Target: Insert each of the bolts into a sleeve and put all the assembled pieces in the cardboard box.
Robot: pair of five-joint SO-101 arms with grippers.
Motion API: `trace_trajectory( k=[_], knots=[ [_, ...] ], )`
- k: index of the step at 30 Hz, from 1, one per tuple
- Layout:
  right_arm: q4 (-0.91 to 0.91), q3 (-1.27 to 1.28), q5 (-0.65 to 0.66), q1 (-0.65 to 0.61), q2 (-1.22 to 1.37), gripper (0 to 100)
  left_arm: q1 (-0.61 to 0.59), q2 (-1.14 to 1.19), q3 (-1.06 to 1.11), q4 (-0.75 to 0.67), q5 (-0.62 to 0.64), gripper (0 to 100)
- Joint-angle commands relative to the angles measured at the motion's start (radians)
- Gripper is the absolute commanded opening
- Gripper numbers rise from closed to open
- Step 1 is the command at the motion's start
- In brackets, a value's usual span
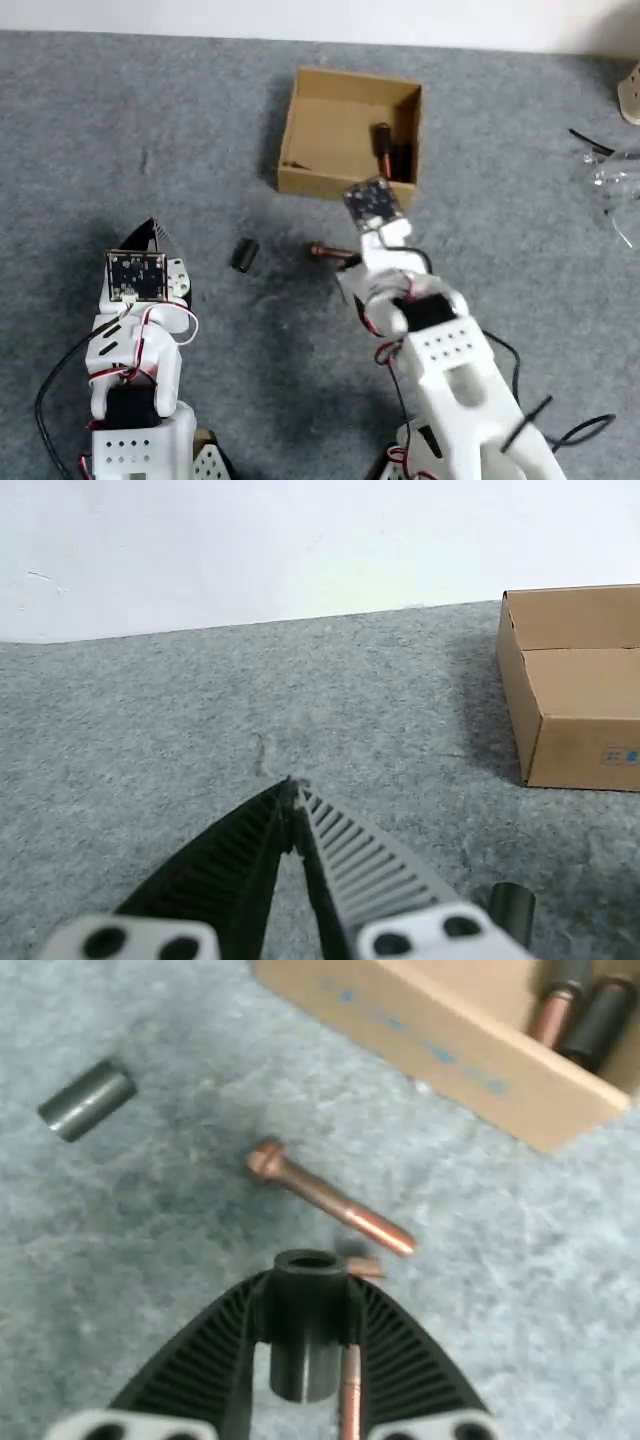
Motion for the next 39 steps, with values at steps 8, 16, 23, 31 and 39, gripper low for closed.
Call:
trace_trajectory(
  k=[8,16,23,31,39],
  knots=[
    [-0.170,0.257,-0.006,0.147,-0.294,0.3,-0.010,-0.016,0.018,-0.063,-0.005,1],
    [-0.168,0.384,-0.006,0.234,-0.486,0.3,-0.001,-0.012,0.022,-0.058,-0.005,1],
    [-0.157,0.503,-0.006,0.334,-0.668,0.3,0.068,-0.010,0.022,-0.057,-0.005,1],
    [-0.076,0.605,-0.006,0.335,-0.918,0.3,0.074,-0.012,0.022,0.054,-0.005,1],
    [-0.010,0.653,-0.006,0.338,-1.047,0.3,0.076,-0.015,0.007,0.078,0.133,1]
  ],
)
